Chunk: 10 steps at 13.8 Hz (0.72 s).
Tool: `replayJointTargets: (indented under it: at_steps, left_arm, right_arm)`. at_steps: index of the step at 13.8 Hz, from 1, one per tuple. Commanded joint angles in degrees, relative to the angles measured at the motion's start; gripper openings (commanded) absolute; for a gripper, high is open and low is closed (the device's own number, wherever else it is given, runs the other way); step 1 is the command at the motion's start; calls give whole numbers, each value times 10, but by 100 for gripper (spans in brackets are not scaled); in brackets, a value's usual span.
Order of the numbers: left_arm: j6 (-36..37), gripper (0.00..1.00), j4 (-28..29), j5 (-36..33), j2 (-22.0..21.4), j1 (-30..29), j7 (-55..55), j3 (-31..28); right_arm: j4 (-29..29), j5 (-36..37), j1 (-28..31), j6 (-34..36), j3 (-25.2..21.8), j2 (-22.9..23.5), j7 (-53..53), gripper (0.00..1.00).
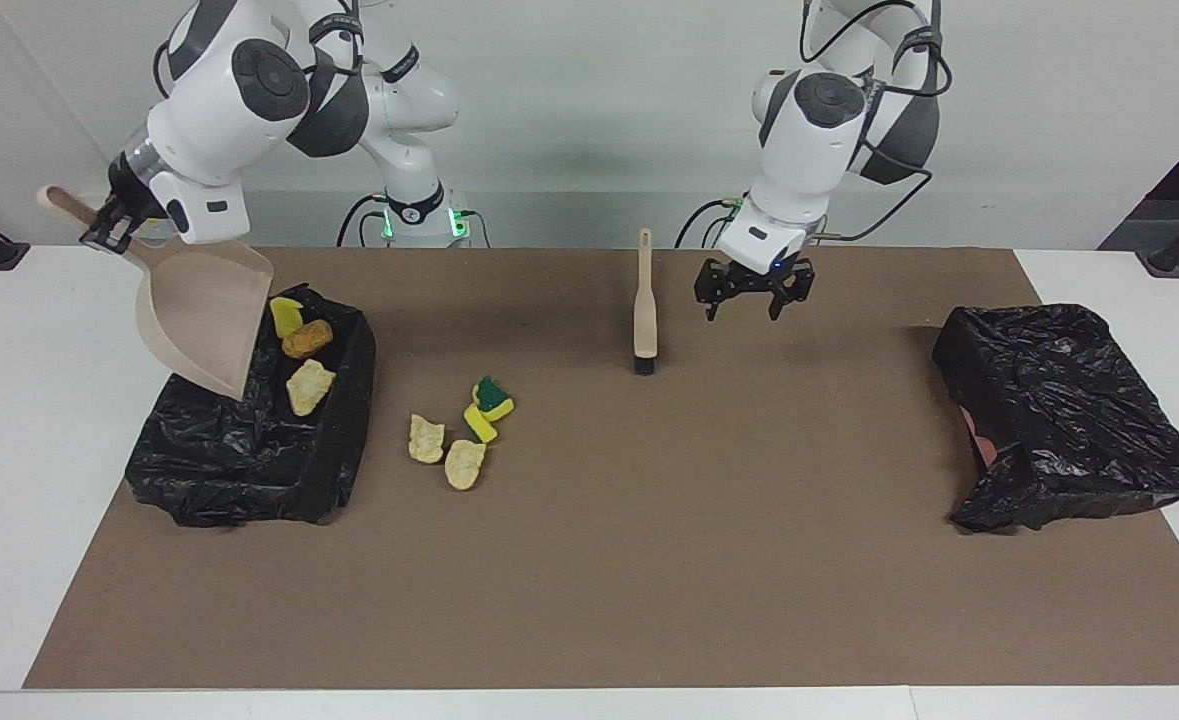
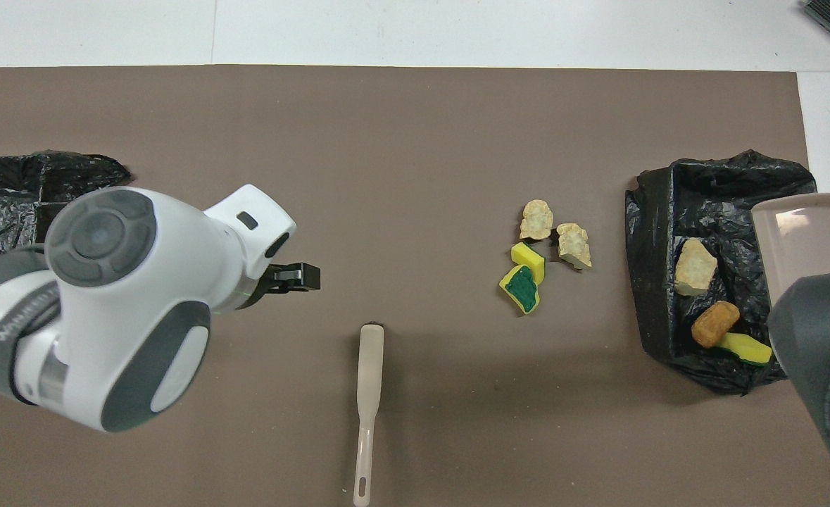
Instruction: Sweep and dump trash in bin
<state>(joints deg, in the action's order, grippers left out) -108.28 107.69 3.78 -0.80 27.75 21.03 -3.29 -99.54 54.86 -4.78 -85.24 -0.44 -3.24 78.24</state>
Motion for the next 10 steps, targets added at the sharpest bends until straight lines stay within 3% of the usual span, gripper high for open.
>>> replayJointTargets:
  at_steps: [1, 3, 6, 10]
  left_arm:
    - [32, 100, -65, 15, 35, -58, -89, 7]
    - [33, 100, -72, 15, 31, -94, -163, 5]
    - [34, 100, -72, 14, 19, -162, -222, 0]
    - [50, 100, -71, 10, 5, -238, -282, 0]
  right_arm:
    - [47, -29, 7, 72, 67, 13, -160, 0]
    - [56, -155, 7, 80, 87, 14, -300, 0]
    - [51, -349, 5, 37, 90, 17, -530, 0]
    - [78, -401, -1, 3, 193, 98, -881, 0]
